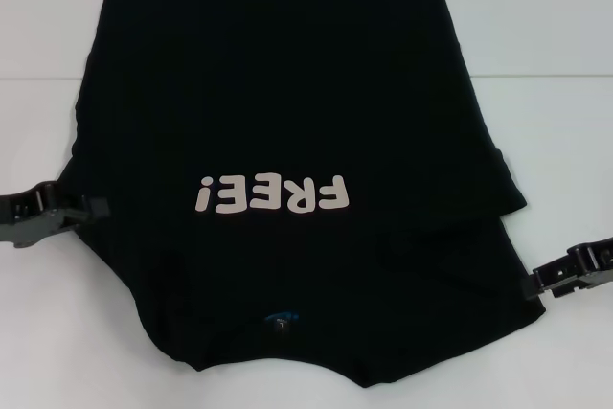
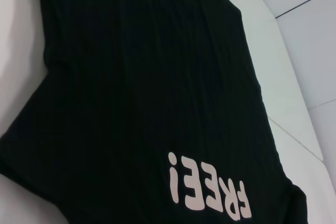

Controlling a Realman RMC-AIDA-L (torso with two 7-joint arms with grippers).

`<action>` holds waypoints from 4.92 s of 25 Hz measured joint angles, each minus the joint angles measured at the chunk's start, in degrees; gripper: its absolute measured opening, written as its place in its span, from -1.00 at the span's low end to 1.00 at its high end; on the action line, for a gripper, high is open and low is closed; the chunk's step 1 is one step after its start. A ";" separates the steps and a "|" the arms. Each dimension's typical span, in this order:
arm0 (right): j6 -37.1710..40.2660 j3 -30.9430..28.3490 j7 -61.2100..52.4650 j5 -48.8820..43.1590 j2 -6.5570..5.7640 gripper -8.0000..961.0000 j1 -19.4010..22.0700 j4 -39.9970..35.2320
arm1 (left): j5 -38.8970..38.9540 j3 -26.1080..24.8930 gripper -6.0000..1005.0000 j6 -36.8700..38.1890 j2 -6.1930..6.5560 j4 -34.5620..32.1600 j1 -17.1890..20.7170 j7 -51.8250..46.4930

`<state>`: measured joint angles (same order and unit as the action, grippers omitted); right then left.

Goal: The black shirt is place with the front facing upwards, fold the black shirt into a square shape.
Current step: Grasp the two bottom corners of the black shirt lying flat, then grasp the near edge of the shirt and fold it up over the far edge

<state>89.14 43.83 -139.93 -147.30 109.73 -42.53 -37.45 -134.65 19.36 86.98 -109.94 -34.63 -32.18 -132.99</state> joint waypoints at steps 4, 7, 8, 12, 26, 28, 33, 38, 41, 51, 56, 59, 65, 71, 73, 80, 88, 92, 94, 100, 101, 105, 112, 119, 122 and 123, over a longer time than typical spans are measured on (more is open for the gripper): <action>-2.93 0.25 -0.29 -1.12 0.58 0.28 0.01 -0.01 | 0.04 -0.33 -0.95 -0.16 0.08 0.00 0.05 -0.10; -3.84 0.38 -0.39 -1.90 1.12 0.28 -0.35 0.30 | 0.09 -0.42 -0.95 -0.33 0.08 0.01 0.21 -0.20; -3.85 0.39 -0.39 -1.96 1.34 0.28 -0.41 0.30 | 0.12 -0.44 -0.95 -0.36 0.08 0.01 0.24 -0.20; -4.55 0.54 -0.28 -2.26 2.12 0.28 -0.76 0.50 | 0.15 -0.46 -0.95 -0.40 0.08 0.01 0.32 -0.22; -4.84 2.77 -0.45 -2.47 4.11 0.28 -2.14 1.09 | 0.18 -0.46 -0.95 -0.28 -0.10 0.01 0.38 -0.34; -4.76 2.85 -0.25 -2.38 4.69 0.28 -2.46 1.08 | 0.21 -0.46 -0.95 -0.12 -0.10 0.01 0.34 -0.34; -4.63 2.86 -0.03 -2.15 5.59 0.24 -3.16 1.08 | 0.25 -0.46 -0.95 0.01 -0.18 0.00 0.21 -0.39; -4.86 3.41 0.06 -2.25 5.94 0.21 -3.33 1.28 | 0.27 -0.46 -0.95 -0.02 -0.30 0.00 0.11 -0.42; -4.63 3.43 -0.07 -2.25 5.95 0.19 -3.11 1.19 | 0.27 -0.49 -0.95 -0.03 -0.30 0.00 0.08 -0.43; -4.83 2.72 -0.32 -1.66 6.09 -0.27 -2.73 0.65 | 0.57 -0.55 -0.95 0.16 -0.38 0.00 0.02 -0.42; -4.75 2.18 -0.24 -1.22 6.00 -0.66 -2.68 0.63 | 1.49 -0.55 -0.95 0.76 -0.30 0.00 0.14 -0.24; -4.65 1.36 -0.07 -1.09 5.83 -0.81 -2.48 0.62 | 1.50 -0.36 -0.95 1.55 -0.04 0.06 0.22 0.01; -3.23 -3.07 0.31 -1.05 5.12 -0.91 -1.91 0.56 | 1.07 -0.01 -0.95 3.88 1.23 0.10 1.04 -0.32; 0.48 -4.92 0.22 -1.05 3.83 -0.91 -1.46 0.45 | -1.76 0.16 -0.95 7.44 2.55 -0.05 1.94 -0.21; 1.84 -5.07 0.10 -1.06 3.43 -0.91 -1.18 0.45 | -3.33 0.16 -0.95 8.78 2.70 -0.28 2.15 0.01; 3.60 -5.25 -0.29 -1.36 2.41 -0.91 -0.56 0.45 | -4.93 0.36 -0.95 11.01 2.80 -0.64 2.65 0.20; 7.19 -4.08 -0.35 -1.80 2.33 -0.91 1.15 0.43 | -5.38 4.22 -0.95 17.01 2.80 -1.32 3.84 1.54; 8.64 -3.72 -0.08 -1.80 2.30 -0.91 3.29 0.37 | -7.02 4.51 -0.95 20.11 2.55 -2.12 5.24 2.58; 9.57 -3.73 0.25 -1.79 2.14 -0.91 4.15 0.33 | -7.75 4.55 -0.95 21.80 2.49 -3.06 6.22 2.87; 10.92 -3.89 1.04 -1.78 1.56 -0.91 5.92 0.28 | -8.00 4.32 -0.95 25.39 2.33 -4.23 7.81 4.12; 10.92 -3.99 1.12 -1.78 1.49 -0.91 6.07 0.27 | -8.02 4.25 -0.95 25.36 2.31 -4.25 7.84 4.14; 10.95 -4.16 1.76 -1.59 1.54 -0.91 5.89 0.28 | -8.02 4.52 -0.95 24.81 2.18 -3.83 6.88 4.04; 10.94 -4.51 3.02 -0.55 2.21 -0.90 4.86 0.78 | -7.50 4.00 -0.95 23.28 1.85 -3.60 5.25 3.38; 10.92 -4.63 3.18 2.82 2.25 -0.90 4.40 0.60 | -7.36 3.25 -0.95 21.66 1.77 -2.14 3.61 3.13; 10.59 -4.73 3.18 3.12 2.25 -0.90 4.23 0.60 | -7.09 3.02 -0.95 21.08 1.71 -2.04 3.04 2.79; 10.48 -4.91 3.18 3.24 2.25 -0.90 4.18 0.59 | -6.87 2.81 -0.95 20.94 1.68 -1.95 2.83 2.73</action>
<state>99.62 38.92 -136.75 -144.06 111.98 -38.35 -36.86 -141.52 22.17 107.91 -108.25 -36.58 -29.35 -130.27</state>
